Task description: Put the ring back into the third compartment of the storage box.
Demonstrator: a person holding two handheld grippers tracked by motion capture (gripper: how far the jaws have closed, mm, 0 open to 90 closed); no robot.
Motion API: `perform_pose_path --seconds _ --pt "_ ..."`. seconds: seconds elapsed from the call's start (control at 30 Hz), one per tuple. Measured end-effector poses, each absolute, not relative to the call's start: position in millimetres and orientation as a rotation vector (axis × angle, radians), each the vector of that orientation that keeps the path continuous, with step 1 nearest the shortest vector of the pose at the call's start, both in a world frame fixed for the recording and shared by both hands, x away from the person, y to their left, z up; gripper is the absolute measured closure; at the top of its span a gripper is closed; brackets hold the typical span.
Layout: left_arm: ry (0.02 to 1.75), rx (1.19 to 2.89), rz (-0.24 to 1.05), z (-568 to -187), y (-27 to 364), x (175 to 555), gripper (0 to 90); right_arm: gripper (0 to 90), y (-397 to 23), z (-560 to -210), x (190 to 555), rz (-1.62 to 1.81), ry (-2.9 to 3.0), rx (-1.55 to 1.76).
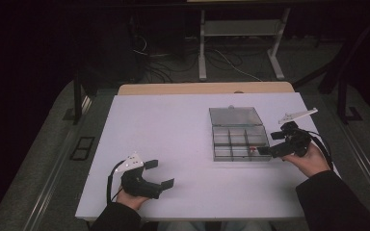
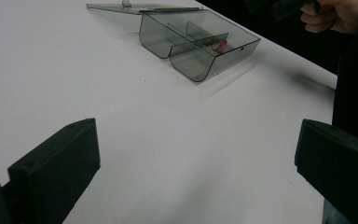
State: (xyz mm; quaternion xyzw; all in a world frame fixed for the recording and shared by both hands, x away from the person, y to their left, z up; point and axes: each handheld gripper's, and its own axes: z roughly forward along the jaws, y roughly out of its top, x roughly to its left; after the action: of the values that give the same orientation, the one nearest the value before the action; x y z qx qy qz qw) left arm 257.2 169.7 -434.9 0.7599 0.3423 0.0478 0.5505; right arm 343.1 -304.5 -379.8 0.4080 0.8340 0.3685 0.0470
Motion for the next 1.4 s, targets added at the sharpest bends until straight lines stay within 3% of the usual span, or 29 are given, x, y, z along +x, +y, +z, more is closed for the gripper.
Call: perform_pose_path --seconds 0.57,1.4 --pt "0.81 1.797 0.113 -435 170 257 0.0 0.0 -305 -377 299 1.258 2.476 1.202" --pt "0.809 1.799 0.113 -435 169 257 0.0 0.0 -317 -422 258 1.353 2.389 1.18"
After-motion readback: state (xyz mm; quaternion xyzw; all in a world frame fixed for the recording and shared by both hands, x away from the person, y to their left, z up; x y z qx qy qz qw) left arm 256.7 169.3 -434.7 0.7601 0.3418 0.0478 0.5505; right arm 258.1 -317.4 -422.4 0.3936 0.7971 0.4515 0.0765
